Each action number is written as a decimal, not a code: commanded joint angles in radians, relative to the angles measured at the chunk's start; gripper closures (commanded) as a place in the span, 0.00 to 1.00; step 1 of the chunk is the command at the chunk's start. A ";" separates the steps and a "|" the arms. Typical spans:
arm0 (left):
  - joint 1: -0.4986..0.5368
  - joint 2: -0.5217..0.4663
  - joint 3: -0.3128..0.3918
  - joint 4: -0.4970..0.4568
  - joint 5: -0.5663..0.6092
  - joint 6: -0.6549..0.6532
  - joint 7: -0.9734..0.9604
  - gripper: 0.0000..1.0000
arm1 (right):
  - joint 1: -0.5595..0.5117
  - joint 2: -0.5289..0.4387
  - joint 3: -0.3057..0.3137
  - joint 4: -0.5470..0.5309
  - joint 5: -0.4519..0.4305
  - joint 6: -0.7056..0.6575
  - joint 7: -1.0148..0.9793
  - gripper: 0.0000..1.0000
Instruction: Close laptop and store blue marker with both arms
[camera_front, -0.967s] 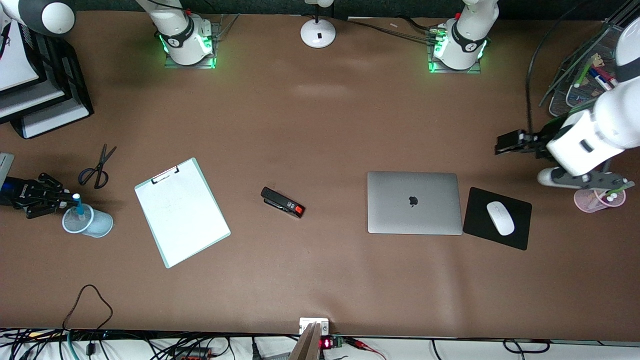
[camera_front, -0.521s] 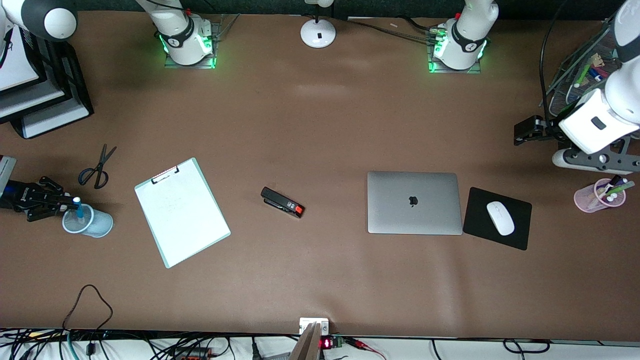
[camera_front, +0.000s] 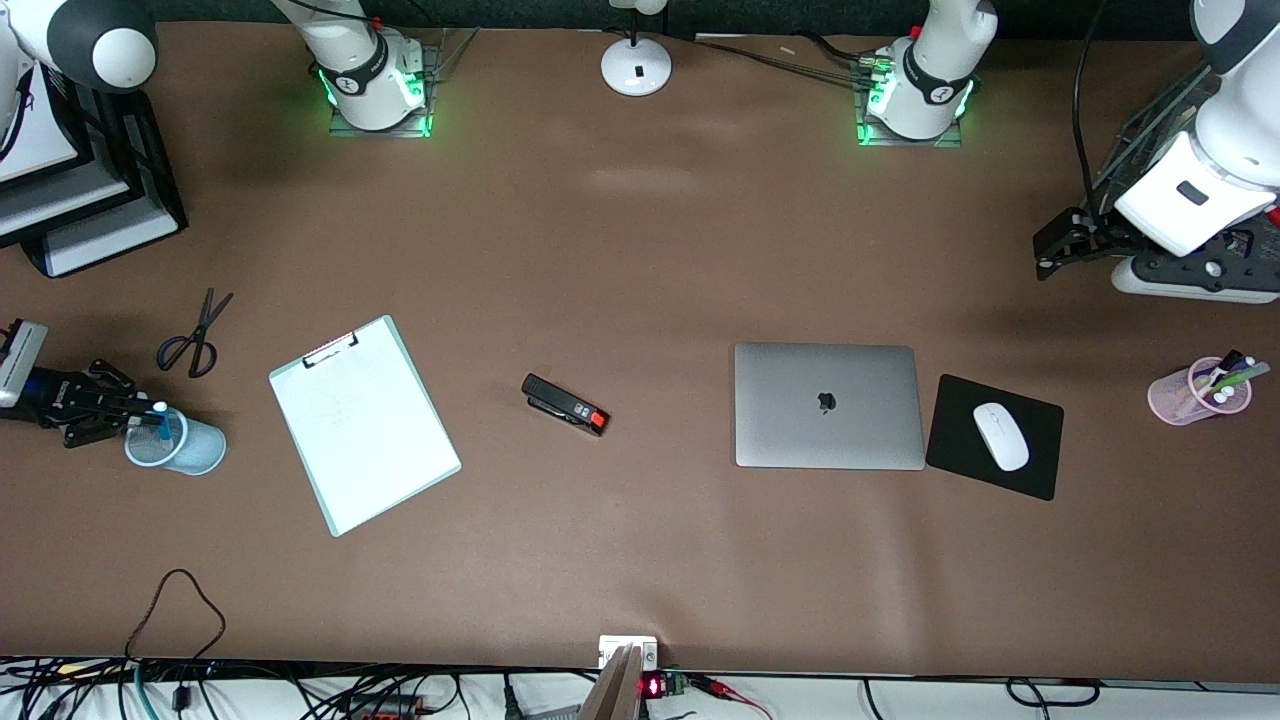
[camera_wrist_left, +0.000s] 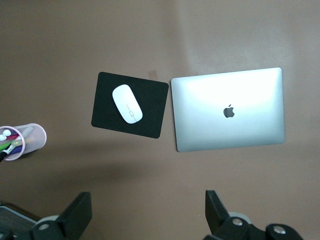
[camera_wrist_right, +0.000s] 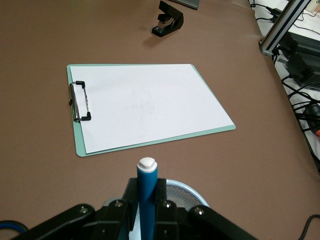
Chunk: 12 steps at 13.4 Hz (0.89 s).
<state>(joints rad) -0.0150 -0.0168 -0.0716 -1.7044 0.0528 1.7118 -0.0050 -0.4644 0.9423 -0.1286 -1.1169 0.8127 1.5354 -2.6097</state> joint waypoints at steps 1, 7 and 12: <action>-0.019 -0.038 0.026 -0.038 -0.024 0.020 0.027 0.00 | -0.016 0.032 0.014 0.032 0.017 0.000 -0.009 0.98; -0.022 -0.066 0.050 -0.021 -0.022 -0.075 0.034 0.00 | -0.020 0.020 0.011 0.025 0.013 -0.012 0.071 0.00; -0.008 -0.054 0.047 0.023 -0.014 -0.161 0.039 0.00 | -0.014 -0.091 0.012 -0.001 -0.053 -0.028 0.261 0.00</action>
<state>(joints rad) -0.0177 -0.0700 -0.0374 -1.6989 0.0528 1.5726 0.0068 -0.4765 0.9216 -0.1287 -1.0962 0.8002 1.5294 -2.4337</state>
